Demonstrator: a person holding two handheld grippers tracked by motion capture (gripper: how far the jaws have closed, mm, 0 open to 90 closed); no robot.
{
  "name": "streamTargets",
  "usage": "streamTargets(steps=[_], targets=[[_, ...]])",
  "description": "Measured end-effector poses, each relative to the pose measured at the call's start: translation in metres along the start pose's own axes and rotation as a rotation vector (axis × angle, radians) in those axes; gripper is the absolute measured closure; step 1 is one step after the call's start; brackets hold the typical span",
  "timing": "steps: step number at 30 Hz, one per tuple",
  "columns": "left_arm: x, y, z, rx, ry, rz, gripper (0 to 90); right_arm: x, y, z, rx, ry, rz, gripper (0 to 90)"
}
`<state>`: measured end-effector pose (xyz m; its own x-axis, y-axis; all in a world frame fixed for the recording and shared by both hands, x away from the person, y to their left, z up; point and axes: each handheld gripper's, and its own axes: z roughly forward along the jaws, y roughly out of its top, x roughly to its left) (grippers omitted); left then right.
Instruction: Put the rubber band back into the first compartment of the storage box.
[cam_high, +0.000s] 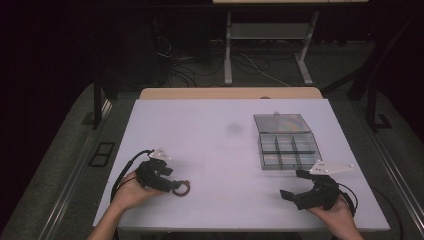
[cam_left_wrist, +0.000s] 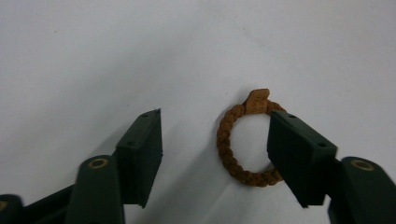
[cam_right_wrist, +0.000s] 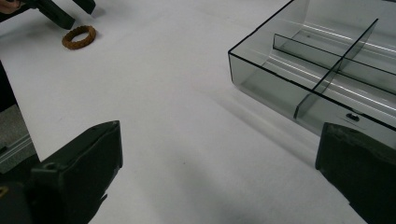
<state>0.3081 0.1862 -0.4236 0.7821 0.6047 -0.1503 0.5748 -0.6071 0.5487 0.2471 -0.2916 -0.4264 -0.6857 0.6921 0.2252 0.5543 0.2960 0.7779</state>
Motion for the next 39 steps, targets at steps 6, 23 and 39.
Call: streamTargets(steps=[6,23,39], targets=[[-0.0014,-0.0004,0.0039,0.026,-0.019,0.022,48.2,0.0006,0.0001,0.0012,0.002,0.004,-0.001,0.8],[-0.0034,0.0000,0.0067,0.048,-0.037,0.060,67.6,0.0018,0.0001,0.0024,0.010,0.008,-0.007,0.8],[-0.0015,-0.0008,0.0063,0.044,-0.045,0.043,82.9,0.0023,-0.0004,0.0028,0.012,0.007,-0.010,0.8]])
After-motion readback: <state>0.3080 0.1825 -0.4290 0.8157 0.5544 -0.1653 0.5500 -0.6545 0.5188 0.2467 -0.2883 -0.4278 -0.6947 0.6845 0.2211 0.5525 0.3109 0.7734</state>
